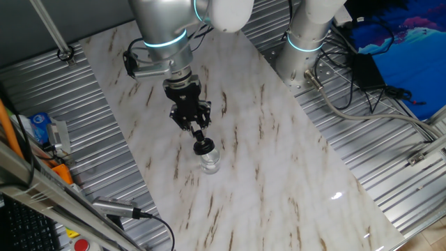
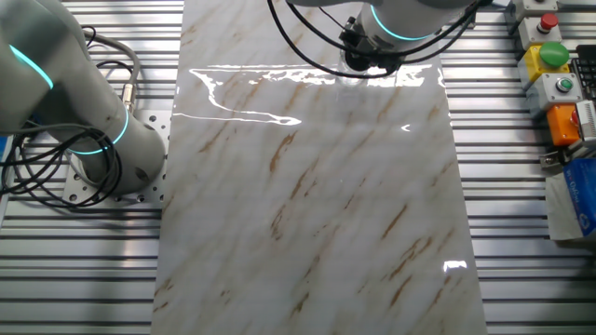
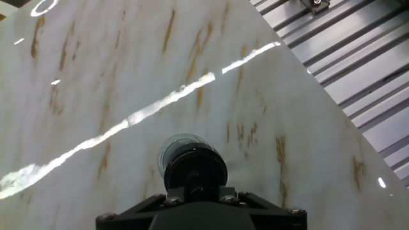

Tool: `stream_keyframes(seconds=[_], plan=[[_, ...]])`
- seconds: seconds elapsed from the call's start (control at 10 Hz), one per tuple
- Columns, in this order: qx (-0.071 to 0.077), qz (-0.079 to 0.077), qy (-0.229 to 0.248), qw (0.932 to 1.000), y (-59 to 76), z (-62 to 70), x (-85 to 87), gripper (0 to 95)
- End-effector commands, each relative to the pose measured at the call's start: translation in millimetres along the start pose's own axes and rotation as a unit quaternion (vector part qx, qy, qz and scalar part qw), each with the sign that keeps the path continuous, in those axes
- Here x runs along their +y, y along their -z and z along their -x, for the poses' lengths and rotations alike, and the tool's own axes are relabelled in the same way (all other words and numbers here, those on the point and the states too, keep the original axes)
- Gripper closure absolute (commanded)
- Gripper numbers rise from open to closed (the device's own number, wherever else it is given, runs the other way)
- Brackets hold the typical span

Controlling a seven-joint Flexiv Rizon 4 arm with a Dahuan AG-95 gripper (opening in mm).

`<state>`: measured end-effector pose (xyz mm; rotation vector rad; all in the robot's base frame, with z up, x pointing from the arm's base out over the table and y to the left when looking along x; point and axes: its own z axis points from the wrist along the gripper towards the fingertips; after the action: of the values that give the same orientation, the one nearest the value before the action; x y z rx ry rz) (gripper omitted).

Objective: Screw the lid onto the jar

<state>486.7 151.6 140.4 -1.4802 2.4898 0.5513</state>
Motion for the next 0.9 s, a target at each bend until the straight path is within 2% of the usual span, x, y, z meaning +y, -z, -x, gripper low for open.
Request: stream_keyframes(seconds=[0.1, 0.5, 0.9], plan=[[0.006, -0.004, -0.002, 1.0, 0.2, 1.1, 1.6, 95.0], [0.021, -0.015, -0.007, 0.9996, 0.1, 4.9, 5.0, 95.0], [0.041, -0.033, -0.009, 0.9986, 1.2, 8.6, 10.3, 95.0]])
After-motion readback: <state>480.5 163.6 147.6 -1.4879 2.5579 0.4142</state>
